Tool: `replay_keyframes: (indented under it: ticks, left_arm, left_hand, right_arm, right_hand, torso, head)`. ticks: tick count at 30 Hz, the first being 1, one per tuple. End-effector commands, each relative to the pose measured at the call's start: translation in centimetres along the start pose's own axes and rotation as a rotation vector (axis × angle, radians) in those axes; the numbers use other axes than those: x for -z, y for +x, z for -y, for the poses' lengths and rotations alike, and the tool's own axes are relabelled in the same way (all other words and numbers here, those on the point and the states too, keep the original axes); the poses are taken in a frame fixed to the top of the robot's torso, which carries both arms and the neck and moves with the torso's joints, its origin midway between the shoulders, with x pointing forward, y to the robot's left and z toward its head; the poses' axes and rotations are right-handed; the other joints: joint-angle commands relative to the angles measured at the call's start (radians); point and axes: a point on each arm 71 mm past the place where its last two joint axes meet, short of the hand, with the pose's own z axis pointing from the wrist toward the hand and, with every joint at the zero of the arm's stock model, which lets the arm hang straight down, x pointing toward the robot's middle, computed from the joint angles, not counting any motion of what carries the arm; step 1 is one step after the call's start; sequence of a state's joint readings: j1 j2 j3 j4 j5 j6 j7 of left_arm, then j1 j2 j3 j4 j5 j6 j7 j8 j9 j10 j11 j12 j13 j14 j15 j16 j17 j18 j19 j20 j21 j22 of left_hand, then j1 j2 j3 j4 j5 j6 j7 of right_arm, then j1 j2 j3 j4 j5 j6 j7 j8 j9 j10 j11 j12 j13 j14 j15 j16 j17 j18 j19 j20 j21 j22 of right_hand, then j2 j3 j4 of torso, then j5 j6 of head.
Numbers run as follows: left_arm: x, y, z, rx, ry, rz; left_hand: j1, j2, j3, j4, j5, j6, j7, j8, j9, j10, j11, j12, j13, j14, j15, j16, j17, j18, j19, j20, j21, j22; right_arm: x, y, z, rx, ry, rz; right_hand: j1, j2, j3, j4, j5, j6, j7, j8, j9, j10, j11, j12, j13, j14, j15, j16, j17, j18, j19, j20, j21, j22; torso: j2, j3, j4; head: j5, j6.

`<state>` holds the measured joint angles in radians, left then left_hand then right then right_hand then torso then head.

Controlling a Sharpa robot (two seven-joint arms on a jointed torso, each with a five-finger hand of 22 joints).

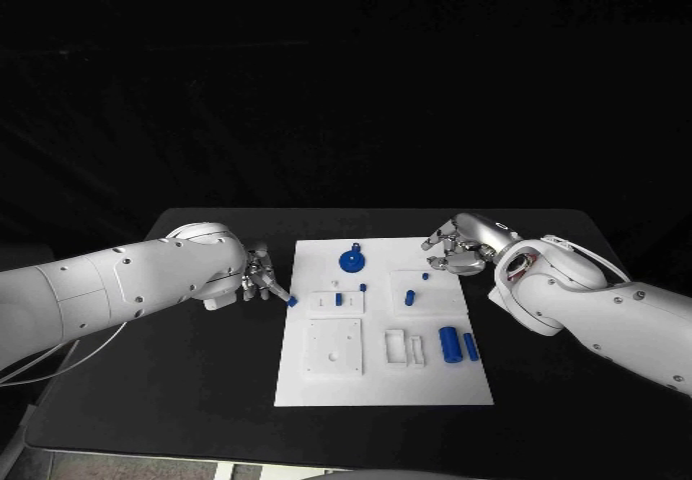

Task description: Assemble the parts on the task board

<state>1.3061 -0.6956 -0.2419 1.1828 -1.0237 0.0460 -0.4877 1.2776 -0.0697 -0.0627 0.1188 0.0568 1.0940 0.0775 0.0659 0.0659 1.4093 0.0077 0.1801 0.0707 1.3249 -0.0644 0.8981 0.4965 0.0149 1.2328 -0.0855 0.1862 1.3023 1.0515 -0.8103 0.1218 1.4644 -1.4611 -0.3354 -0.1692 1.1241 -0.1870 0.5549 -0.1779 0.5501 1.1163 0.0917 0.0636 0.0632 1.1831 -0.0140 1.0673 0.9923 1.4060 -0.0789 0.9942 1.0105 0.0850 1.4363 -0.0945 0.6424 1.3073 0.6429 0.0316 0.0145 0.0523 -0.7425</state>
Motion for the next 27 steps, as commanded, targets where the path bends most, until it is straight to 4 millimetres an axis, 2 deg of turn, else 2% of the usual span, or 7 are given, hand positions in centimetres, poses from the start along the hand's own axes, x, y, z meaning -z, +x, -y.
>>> replay_keyframes:
  ticks: [1, 10, 27]
  left_arm:
    - [-0.14, 0.76, 0.50, -0.004, 0.037, -0.061]
    - [-0.27, 1.24, 0.82, 0.026, 0.056, -0.085]
    - [-0.90, 1.18, 0.75, 0.023, 0.040, -0.063]
  left_hand:
    - [-0.001, 0.015, -0.007, 0.004, -0.004, 0.004, -0.001, -0.001, -0.001, -0.006, 0.000, 0.002, 0.001, -0.010, 0.002, 0.005, 0.001, 0.000, 0.001, 0.003, -0.010, 0.004]
    - [-0.011, 0.046, -0.021, 0.023, -0.005, 0.007, -0.002, -0.002, -0.001, -0.019, 0.003, 0.002, 0.001, -0.016, 0.001, 0.013, 0.001, -0.002, 0.006, 0.002, -0.029, 0.019]
    - [0.043, 0.125, -0.045, 0.021, -0.003, -0.007, 0.007, -0.002, -0.002, -0.023, 0.006, -0.005, 0.000, -0.017, 0.003, 0.020, -0.002, 0.000, 0.015, 0.004, -0.046, 0.023]
  right_arm:
    - [-0.01, 0.11, -0.13, 0.001, -0.011, -0.006]
    - [0.02, 0.22, -0.11, 0.001, -0.011, -0.009]
    - [0.04, 0.27, -0.13, 0.000, -0.010, -0.012]
  right_hand:
    - [-0.006, -0.001, 0.000, 0.001, 0.002, -0.005, 0.004, -0.002, -0.001, -0.007, 0.001, -0.005, -0.001, -0.005, 0.001, -0.004, -0.001, 0.012, -0.004, -0.001, -0.004, 0.063]
    - [-0.007, 0.000, 0.001, 0.002, 0.003, -0.004, 0.003, -0.002, -0.001, -0.006, 0.000, -0.004, 0.000, -0.004, 0.001, -0.003, -0.001, 0.012, -0.003, -0.001, -0.005, 0.063]
    - [-0.006, 0.001, 0.003, 0.001, 0.003, -0.004, 0.003, -0.002, -0.001, -0.007, 0.000, -0.004, -0.001, -0.005, 0.001, -0.003, -0.001, 0.012, -0.003, -0.001, -0.007, 0.063]
  torso:
    - [0.000, 0.0004, -0.0002]
    - [-0.002, 0.0025, 0.0001]
    - [0.000, 0.0019, -0.0006]
  head:
    - [0.000, -0.002]
    - [-0.001, -0.003]
    - [-0.005, -0.007]
